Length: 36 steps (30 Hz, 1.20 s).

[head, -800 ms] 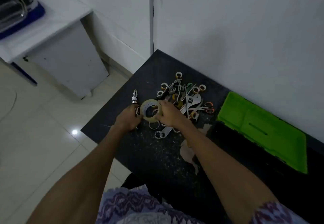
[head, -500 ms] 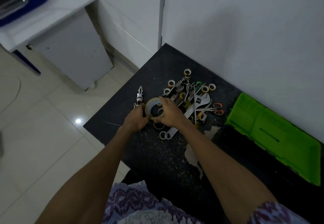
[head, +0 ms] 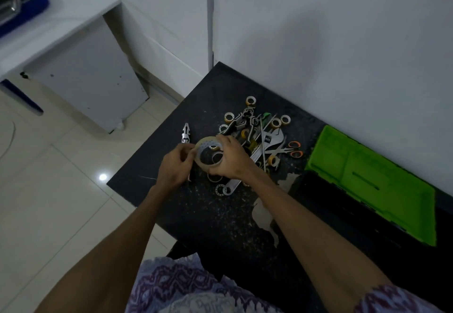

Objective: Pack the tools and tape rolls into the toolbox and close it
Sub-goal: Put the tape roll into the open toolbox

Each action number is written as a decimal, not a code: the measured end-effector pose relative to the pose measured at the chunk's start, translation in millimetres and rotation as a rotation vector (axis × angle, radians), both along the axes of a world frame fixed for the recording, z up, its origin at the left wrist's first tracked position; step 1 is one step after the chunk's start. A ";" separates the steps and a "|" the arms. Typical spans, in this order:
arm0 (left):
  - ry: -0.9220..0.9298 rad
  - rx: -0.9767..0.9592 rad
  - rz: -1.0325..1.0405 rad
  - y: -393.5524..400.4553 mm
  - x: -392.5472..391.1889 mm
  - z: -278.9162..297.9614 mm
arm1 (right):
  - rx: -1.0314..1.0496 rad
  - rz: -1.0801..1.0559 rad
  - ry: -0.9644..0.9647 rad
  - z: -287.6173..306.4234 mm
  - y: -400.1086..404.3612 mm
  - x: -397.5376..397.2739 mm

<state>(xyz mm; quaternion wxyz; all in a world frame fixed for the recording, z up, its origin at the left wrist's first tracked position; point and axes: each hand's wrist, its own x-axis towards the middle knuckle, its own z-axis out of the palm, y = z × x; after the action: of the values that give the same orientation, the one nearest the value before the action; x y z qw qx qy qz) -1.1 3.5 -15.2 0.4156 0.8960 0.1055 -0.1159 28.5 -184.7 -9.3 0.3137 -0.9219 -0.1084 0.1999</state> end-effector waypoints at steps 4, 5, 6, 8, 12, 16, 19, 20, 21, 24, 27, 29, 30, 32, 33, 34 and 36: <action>-0.125 -0.055 -0.007 -14.0 -4.0 9.6 | 0.053 -0.072 -0.041 15.3 -18.7 -15.5; -0.150 -0.069 -0.006 -19.8 -5.5 12.7 | 0.062 -0.091 -0.052 19.5 -25.1 -20.6; -0.174 -0.084 -0.010 -28.0 -7.6 15.6 | 0.066 -0.109 -0.061 24.6 -33.5 -26.6; -0.197 -0.120 -0.026 -46.0 -12.9 18.2 | 0.065 -0.148 -0.076 33.5 -52.5 -39.6; -0.184 -0.180 -0.153 -91.4 -33.7 18.7 | 0.092 -0.283 -0.079 47.2 -99.9 -76.4; -0.216 -0.121 -0.311 -138.4 -57.7 15.9 | 0.101 -0.422 -0.084 55.2 -147.1 -119.6; -0.233 -0.083 -0.407 -175.3 -75.5 13.5 | 0.092 -0.563 -0.103 54.5 -183.6 -154.3; -0.242 -0.047 -0.440 -185.1 -81.6 12.0 | 0.090 -0.605 -0.111 53.2 -195.2 -165.3; -0.263 -0.020 -0.494 -194.6 -90.1 12.8 | 0.087 -0.639 -0.112 52.7 -206.7 -177.1; -0.419 0.086 -0.758 -213.6 -108.6 13.4 | 0.095 -0.713 -0.098 51.7 -234.7 -205.9; -0.432 0.152 -0.935 -234.6 -131.0 11.0 | 0.091 -0.791 -0.097 51.2 -259.2 -236.8; -0.371 0.145 -0.964 -244.2 -146.0 6.4 | 0.078 -0.839 -0.056 48.5 -273.3 -254.6; -0.329 0.135 -0.962 -247.7 -153.1 2.9 | 0.073 -0.855 -0.040 48.2 -279.6 -263.1; -0.229 0.121 -0.937 -250.5 -163.4 -3.9 | 0.053 -0.874 -0.016 45.4 -290.3 -278.1; -0.185 0.119 -0.925 -251.7 -168.0 -6.4 | 0.048 -0.886 -0.003 43.5 -296.2 -285.5; -0.149 0.118 -0.917 -253.3 -172.8 -10.0 | 0.037 -0.894 0.016 42.1 -302.8 -293.3; -0.115 0.143 -0.911 -253.7 -181.2 -13.9 | 0.008 -0.891 0.052 38.2 -314.6 -306.4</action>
<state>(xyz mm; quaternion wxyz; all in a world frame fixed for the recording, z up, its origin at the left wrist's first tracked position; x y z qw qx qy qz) -182.3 -250.2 -29.1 0.2648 0.8823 -0.3145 -0.2290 -277.9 -499.3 29.0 0.3754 -0.8721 0.3064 0.0678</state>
